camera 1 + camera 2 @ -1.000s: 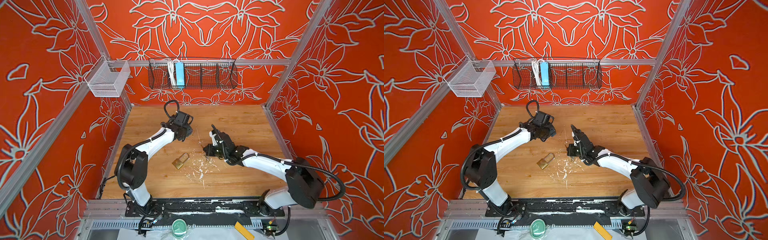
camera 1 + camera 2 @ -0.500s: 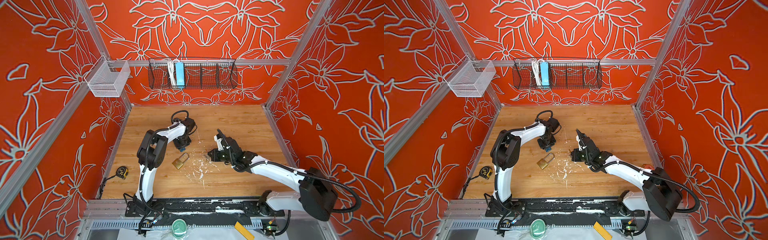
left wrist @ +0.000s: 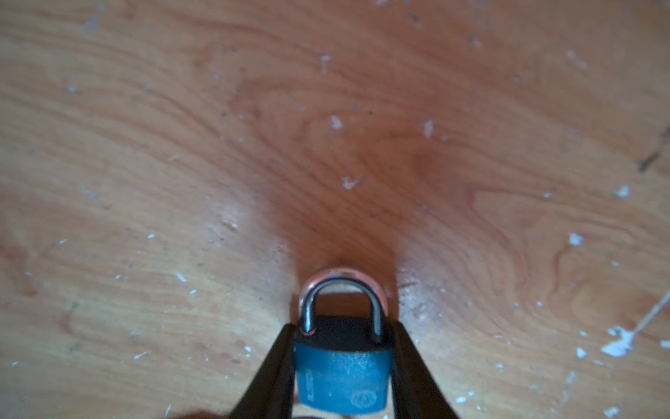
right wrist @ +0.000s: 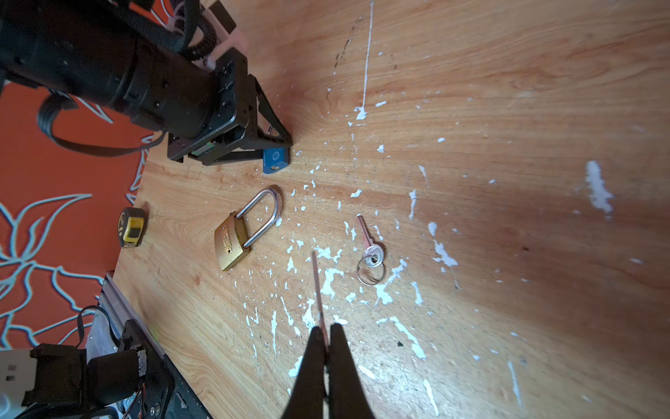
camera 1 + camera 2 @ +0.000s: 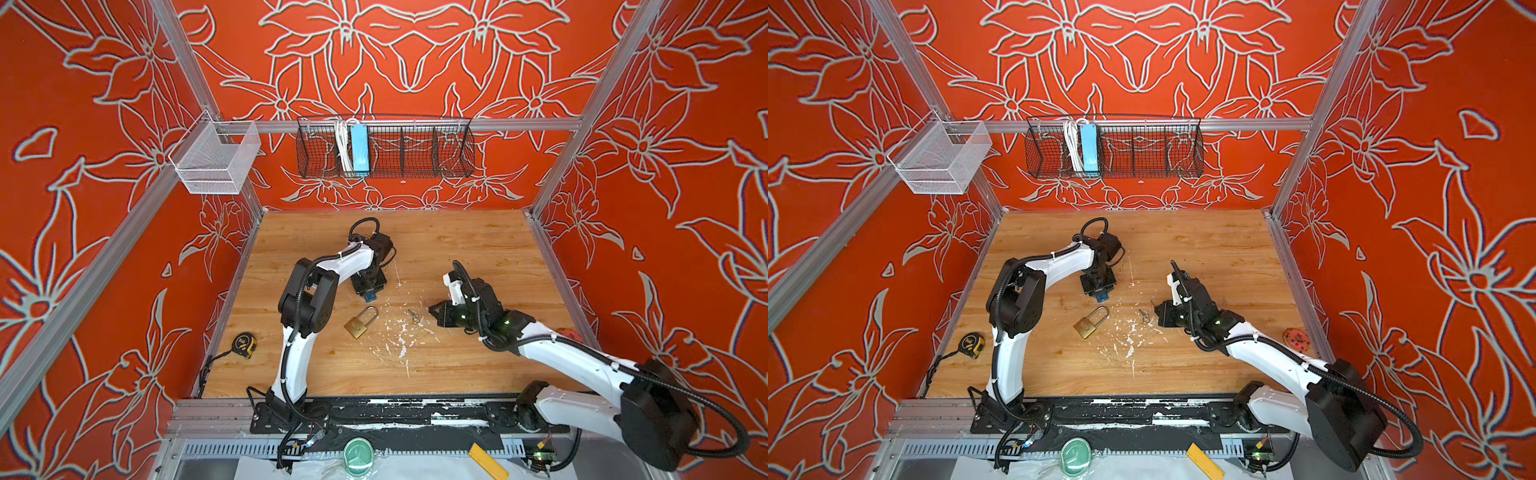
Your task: Unlock with the key
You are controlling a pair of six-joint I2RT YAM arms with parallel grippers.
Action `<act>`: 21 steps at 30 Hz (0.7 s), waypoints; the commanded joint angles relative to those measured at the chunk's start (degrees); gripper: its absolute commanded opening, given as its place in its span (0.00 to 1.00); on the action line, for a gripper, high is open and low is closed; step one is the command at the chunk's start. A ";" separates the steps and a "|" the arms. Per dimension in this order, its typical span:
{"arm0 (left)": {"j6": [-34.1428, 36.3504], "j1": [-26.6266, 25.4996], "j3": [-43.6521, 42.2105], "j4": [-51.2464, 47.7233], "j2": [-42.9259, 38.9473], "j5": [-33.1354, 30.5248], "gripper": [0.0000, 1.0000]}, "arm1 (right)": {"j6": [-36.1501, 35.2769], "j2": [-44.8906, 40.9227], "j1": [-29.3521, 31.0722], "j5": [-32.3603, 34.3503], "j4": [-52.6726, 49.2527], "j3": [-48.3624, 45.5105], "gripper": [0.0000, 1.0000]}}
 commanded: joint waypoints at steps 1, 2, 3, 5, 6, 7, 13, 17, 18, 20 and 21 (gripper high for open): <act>2.48 0.22 -1.67 0.33 3.71 4.44 0.46 | -0.47 -1.62 -0.91 -0.92 -1.54 -0.25 0.00; 2.89 0.52 -0.65 -1.14 4.43 4.88 0.47 | -0.49 -1.78 -1.03 -1.08 -1.56 -0.19 0.00; 3.33 0.78 0.23 -2.50 5.27 5.46 0.48 | -0.32 -1.87 -1.15 -1.33 -1.36 -0.14 0.00; 3.90 1.32 1.52 -4.60 6.55 6.51 0.48 | 0.00 -1.84 -1.31 -1.84 -0.51 -0.26 0.00; 4.38 1.67 2.32 -5.81 7.34 7.34 0.49 | 0.21 -1.73 -1.39 -2.09 -0.13 -0.28 0.00; 4.65 1.91 2.93 -6.84 7.85 7.68 0.49 | 0.32 -1.69 -1.46 -2.38 0.09 -0.16 0.00; 4.94 2.18 3.96 -8.08 8.40 7.18 0.49 | -1.41 -1.34 -2.39 -4.36 -1.92 1.92 0.00; 4.18 2.14 5.91 -9.27 9.89 6.84 0.45 | -2.35 -1.95 -3.51 -5.46 -3.05 2.26 0.00; 3.95 2.16 6.32 -9.64 10.25 6.67 0.43 | -2.42 -2.06 -3.83 -5.70 -3.06 2.11 0.00; 3.71 2.14 7.34 -10.42 10.92 6.31 0.39 | -2.47 -2.41 -4.42 -6.09 -3.12 1.73 0.00; 3.64 2.14 7.55 -10.59 11.03 6.10 0.38 | -2.42 -2.48 -4.60 -6.24 -3.04 1.52 0.00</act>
